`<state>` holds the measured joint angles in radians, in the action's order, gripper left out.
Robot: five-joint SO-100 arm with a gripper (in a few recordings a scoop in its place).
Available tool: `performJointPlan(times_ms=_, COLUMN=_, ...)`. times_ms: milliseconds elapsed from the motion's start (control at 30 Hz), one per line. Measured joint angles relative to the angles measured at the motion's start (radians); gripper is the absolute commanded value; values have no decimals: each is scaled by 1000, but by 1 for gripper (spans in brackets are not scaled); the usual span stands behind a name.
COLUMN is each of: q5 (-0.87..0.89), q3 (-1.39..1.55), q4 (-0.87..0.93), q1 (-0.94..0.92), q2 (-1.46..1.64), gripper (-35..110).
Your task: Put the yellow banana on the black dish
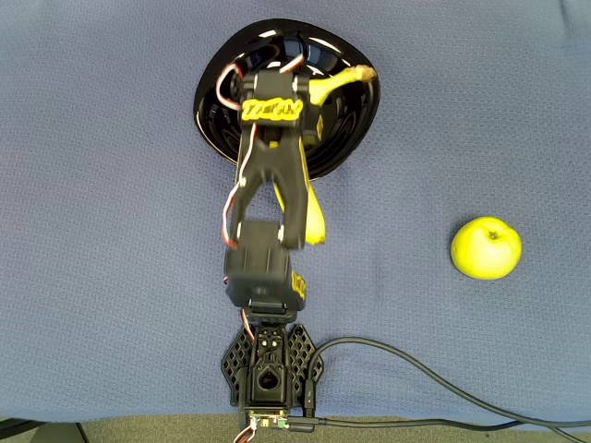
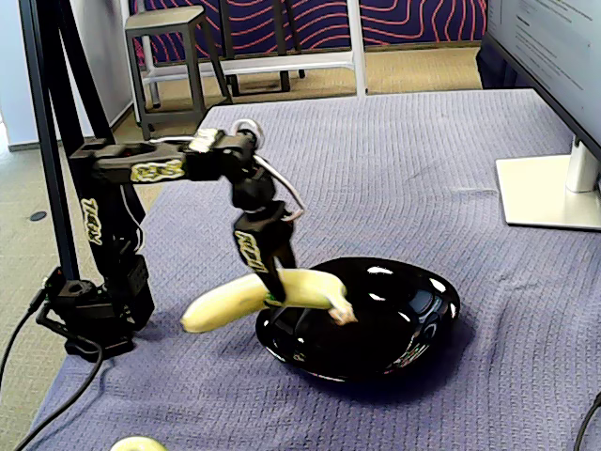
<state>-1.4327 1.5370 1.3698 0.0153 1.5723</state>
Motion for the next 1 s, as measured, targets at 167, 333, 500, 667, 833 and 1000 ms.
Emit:
performJointPlan(times_ms=167, q5=37, q3=-138, q4=0, q1=15, q2=-117, gripper=0)
performJointPlan(times_ms=333, q5=91, q3=-242, q4=0, q1=67, q2=-175, gripper=0)
performJointPlan(times_ms=500, q5=147, q3=-341, q4=115, q1=124, q2=-190, gripper=0)
performJointPlan(times_ms=667, q5=172, q3=-451, q4=181, q1=163, q2=-232, gripper=0)
performJointPlan(times_ms=833, q5=172, q3=-522, q4=198, q1=164, q2=-295, gripper=0)
performJointPlan(times_ms=1000, q5=170, q3=-606, q4=198, q1=156, q2=-379, gripper=0)
